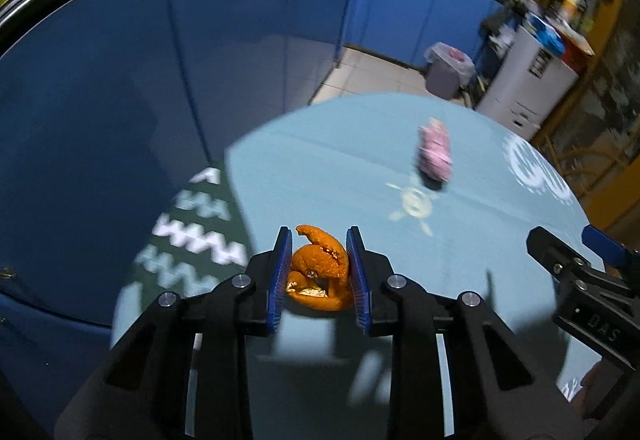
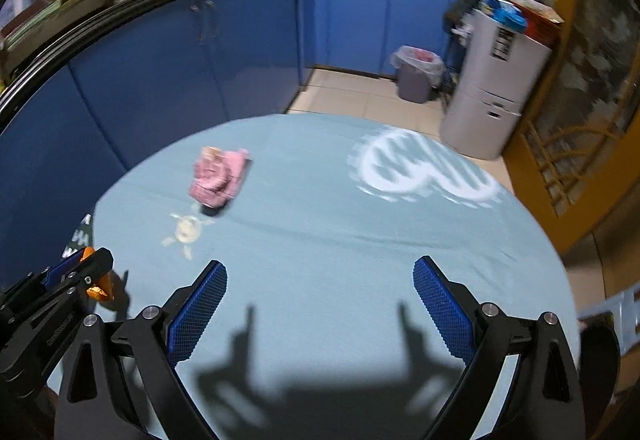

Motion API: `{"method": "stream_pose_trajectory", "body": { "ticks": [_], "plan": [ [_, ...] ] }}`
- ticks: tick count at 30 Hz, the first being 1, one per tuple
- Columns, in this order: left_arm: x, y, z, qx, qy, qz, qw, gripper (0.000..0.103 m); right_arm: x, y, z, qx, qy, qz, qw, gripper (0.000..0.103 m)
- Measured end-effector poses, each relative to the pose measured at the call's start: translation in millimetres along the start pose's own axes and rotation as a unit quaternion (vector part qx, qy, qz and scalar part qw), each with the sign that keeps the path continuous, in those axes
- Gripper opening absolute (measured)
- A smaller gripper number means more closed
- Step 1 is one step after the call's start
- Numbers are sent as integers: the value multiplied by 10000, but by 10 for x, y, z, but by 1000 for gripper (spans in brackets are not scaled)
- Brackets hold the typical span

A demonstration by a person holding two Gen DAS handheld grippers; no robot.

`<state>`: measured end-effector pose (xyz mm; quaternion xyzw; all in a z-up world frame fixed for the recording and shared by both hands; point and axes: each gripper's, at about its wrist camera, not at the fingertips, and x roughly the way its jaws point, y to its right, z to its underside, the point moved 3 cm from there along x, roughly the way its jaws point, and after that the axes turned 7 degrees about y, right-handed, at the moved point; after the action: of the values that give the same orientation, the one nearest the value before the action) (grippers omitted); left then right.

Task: Collect trash
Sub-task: 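Grasp the orange peel with left tool while right tool grasps the pink tissue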

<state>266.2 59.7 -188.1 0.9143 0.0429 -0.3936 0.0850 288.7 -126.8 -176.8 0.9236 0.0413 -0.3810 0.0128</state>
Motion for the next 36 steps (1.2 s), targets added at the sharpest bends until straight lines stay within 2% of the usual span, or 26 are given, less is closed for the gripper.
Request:
{"method": "stream_pose_trajectory", "body": {
  "ticks": [8, 13, 16, 17, 18, 19, 26, 31, 36],
  "plan": [
    [75, -371, -167, -288, 80, -218, 9993, 29, 343, -513, -209, -426, 5, -328, 9986, 91],
    [168, -510, -290, -451, 95, -317, 9984, 29, 548, -675, -277, -519, -132, -430, 9976, 76],
    [212, -562, -341, -521, 100, -352, 9980, 29, 661, -707, -294, -519, -244, -450, 9973, 56],
    [225, -571, -358, -534, 103, -357, 9979, 29, 695, -711, -294, -508, -294, -478, 9971, 39],
    [235, -573, -371, -541, 103, -357, 9978, 29, 726, -713, -292, -499, -346, -495, 9969, 29],
    [241, -571, -380, -545, 98, -352, 9978, 29, 748, -708, -289, -492, -374, -494, 9969, 26],
    [225, -416, -339, -456, 60, -179, 9988, 29, 505, -615, -277, -465, -89, -559, 9973, 22],
    [134, -66, -273, -193, 78, 49, 9998, 29, 263, -441, -201, -336, 12, -452, 9984, 22],
    [18, 360, -209, 117, 111, 265, 9995, 29, 18, -74, -72, -90, 76, -254, 9996, 22]
  ]
}}
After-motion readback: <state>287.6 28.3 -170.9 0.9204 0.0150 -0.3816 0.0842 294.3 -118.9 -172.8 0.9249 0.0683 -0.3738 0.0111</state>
